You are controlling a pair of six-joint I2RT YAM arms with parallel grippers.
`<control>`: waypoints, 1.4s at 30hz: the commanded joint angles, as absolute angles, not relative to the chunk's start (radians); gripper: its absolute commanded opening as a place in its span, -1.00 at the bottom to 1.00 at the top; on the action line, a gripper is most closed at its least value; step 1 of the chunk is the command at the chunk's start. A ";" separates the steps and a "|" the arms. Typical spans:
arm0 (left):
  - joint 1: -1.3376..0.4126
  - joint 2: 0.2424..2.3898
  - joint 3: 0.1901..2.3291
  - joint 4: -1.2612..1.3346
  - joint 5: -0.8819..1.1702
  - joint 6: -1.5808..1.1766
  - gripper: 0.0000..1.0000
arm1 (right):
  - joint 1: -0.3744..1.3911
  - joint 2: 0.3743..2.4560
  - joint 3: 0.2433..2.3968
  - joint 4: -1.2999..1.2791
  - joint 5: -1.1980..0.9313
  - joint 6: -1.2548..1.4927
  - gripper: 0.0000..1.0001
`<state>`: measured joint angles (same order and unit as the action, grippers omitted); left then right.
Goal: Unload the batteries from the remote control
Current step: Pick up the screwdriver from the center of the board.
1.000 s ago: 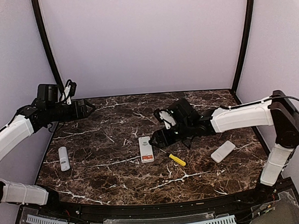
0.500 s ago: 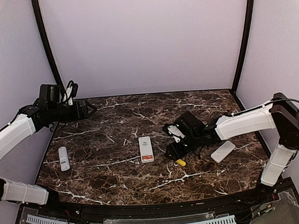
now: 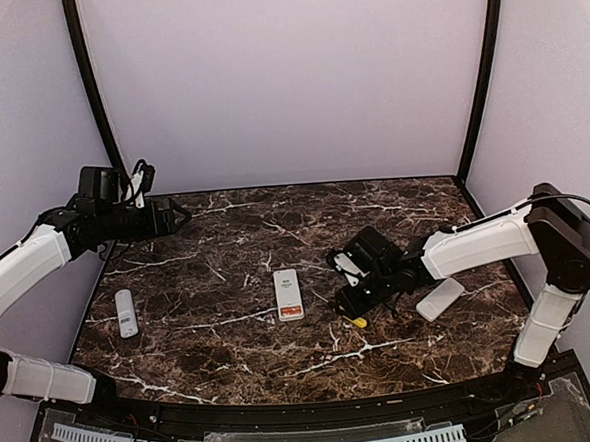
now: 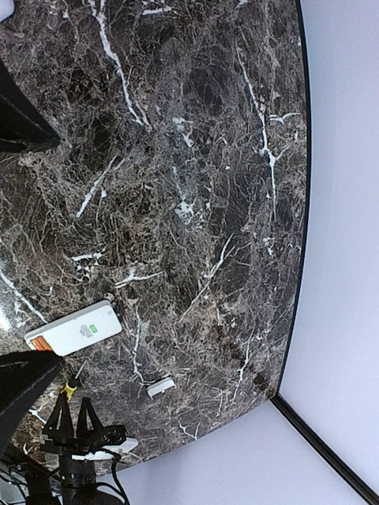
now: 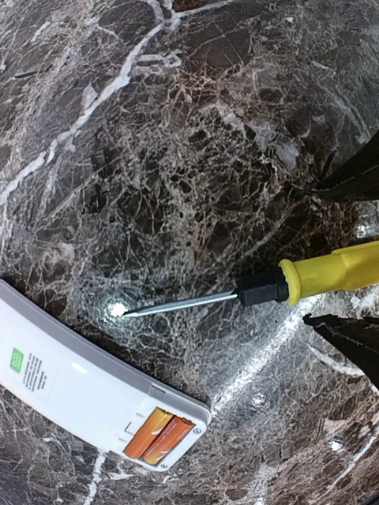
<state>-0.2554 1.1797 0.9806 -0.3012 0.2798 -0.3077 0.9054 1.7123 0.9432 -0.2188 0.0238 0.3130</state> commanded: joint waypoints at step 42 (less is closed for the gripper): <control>-0.377 1.157 0.960 -0.150 0.599 -0.414 0.72 | 0.940 1.518 1.106 -0.005 -0.247 0.301 -1.00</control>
